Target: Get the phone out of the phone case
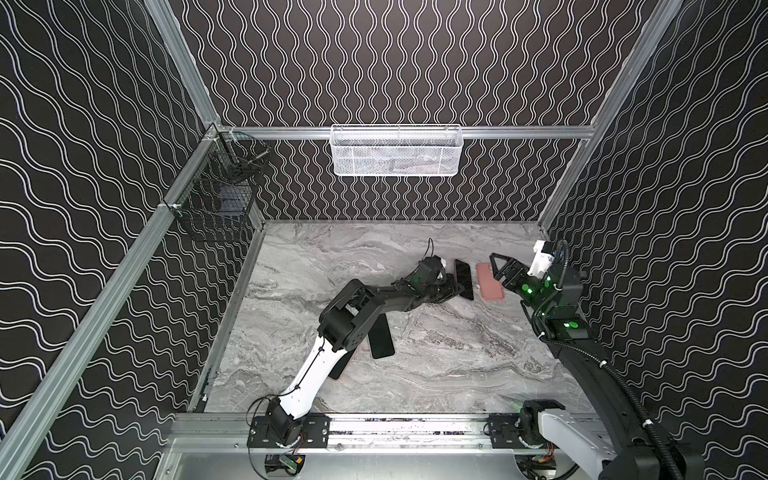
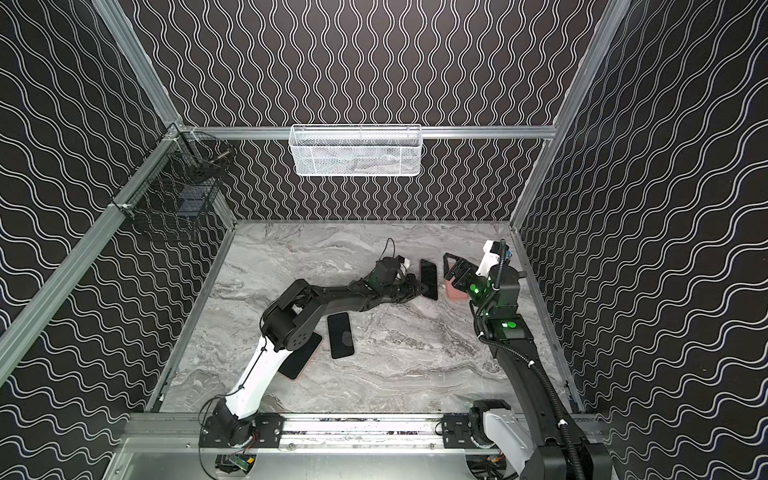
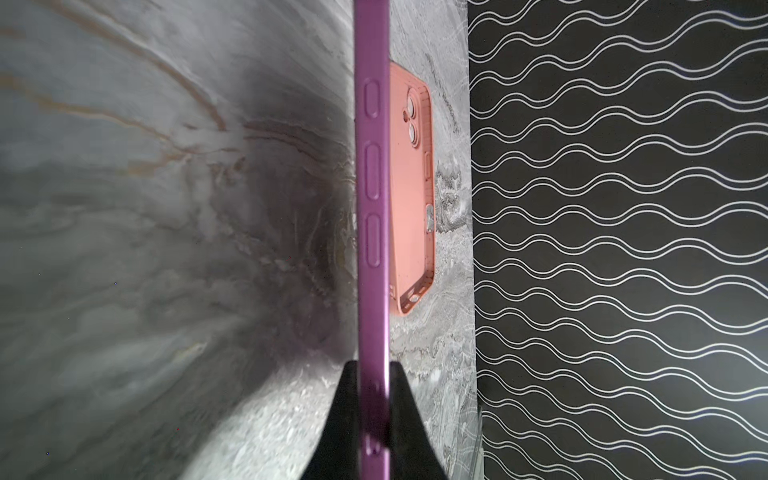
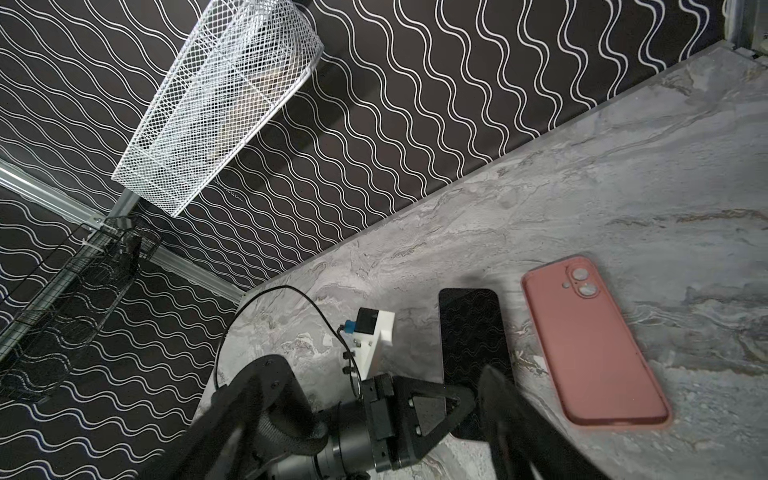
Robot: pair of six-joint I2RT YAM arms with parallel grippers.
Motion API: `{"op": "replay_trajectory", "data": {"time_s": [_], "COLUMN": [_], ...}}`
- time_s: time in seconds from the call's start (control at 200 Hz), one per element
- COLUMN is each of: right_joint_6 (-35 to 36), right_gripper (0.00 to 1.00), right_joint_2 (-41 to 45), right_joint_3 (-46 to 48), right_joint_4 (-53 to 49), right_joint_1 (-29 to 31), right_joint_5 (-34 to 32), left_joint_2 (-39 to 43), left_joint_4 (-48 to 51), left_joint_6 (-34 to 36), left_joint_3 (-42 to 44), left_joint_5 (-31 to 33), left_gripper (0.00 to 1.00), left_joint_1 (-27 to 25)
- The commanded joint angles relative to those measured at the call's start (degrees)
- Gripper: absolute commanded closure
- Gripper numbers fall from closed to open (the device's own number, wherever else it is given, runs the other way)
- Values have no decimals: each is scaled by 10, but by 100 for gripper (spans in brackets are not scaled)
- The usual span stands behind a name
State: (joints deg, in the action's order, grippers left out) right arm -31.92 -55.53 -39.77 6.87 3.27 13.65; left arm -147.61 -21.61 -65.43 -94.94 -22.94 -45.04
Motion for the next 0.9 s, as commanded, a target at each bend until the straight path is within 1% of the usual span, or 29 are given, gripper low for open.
{"op": "replay_trajectory", "data": {"time_s": [0.0,0.235,0.43,0.576,0.741,0.896], "right_joint_6": [-3,-4,-1,2,-4,-7], "right_gripper": [16,16,16,16,16,16], "right_joint_2": [8,15,19,23,24,25], "right_joint_3": [3,8,7,10,19,21], "right_joint_4": [-9,-16,-25,-31,-23,-28], "right_joint_1": [0,0,0,0,0,0], "right_joint_5": [-2,-4,-11,-15,-17,-15], "left_joint_2": [-5,-11,-11,-7,5,16], "left_joint_4": [-24,-15,-23,-23,21,55], "left_joint_6": [13,15,2,2,31,53], "left_joint_3": [-13,-11,3,10,6,5], "left_joint_5": [-10,-7,-4,0,15,24], "left_gripper": [100,100,91,81,65,59], "left_joint_1": [-1,-1,0,0,0,-1]}}
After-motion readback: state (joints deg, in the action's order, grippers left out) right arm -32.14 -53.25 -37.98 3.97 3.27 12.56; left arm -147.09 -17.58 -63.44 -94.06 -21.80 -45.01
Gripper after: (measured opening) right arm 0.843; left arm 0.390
